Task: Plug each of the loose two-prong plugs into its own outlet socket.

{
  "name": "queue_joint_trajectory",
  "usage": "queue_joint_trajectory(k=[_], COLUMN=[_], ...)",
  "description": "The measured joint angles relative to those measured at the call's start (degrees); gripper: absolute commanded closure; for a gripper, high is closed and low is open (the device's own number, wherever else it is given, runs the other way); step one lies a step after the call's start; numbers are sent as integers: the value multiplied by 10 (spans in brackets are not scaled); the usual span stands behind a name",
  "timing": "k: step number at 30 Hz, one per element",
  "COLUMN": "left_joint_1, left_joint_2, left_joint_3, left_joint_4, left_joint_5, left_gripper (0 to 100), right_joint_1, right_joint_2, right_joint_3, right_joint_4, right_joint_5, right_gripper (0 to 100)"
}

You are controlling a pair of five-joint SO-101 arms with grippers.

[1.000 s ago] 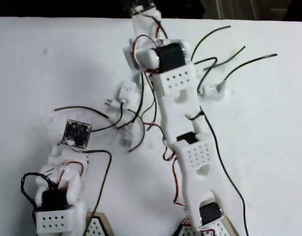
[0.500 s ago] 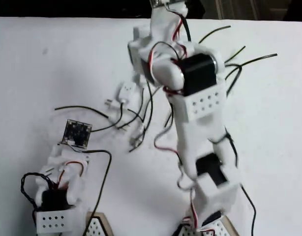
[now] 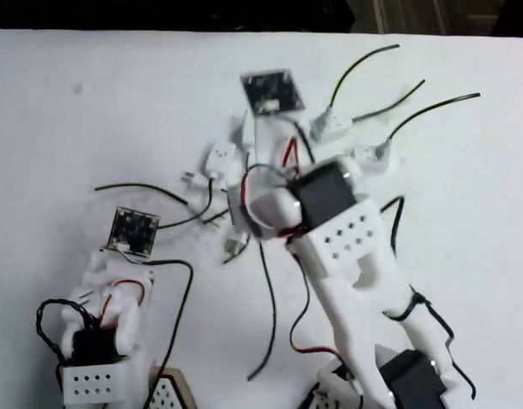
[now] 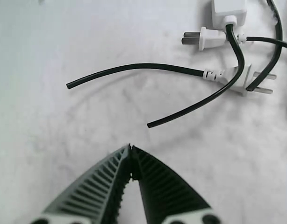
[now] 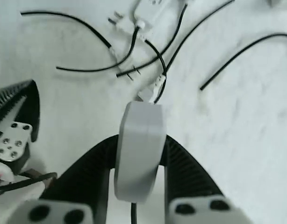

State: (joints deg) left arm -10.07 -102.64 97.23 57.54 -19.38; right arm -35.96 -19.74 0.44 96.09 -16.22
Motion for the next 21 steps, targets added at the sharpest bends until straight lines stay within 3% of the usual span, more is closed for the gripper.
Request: queue_joint_trajectory(k=[8,14,19,21], left_joint_1=[0,0,0,0], left_joint_2=[0,0,0,0], left_joint_3=[0,0,0,0], left_joint_4=[0,0,0,0], left_joint_5=[0,0,0,0], left_gripper=[976,976,976,976], right_joint_1=[-11,-65,-81,-81], right_joint_2=[-8,-8,-8,-8], right_joint_3=[272,398,445,452], right_joint_4=[-166,-264,-291,-292], right_joint_5=[-16,-7,-4,-3], right_gripper=[981,974,815,813])
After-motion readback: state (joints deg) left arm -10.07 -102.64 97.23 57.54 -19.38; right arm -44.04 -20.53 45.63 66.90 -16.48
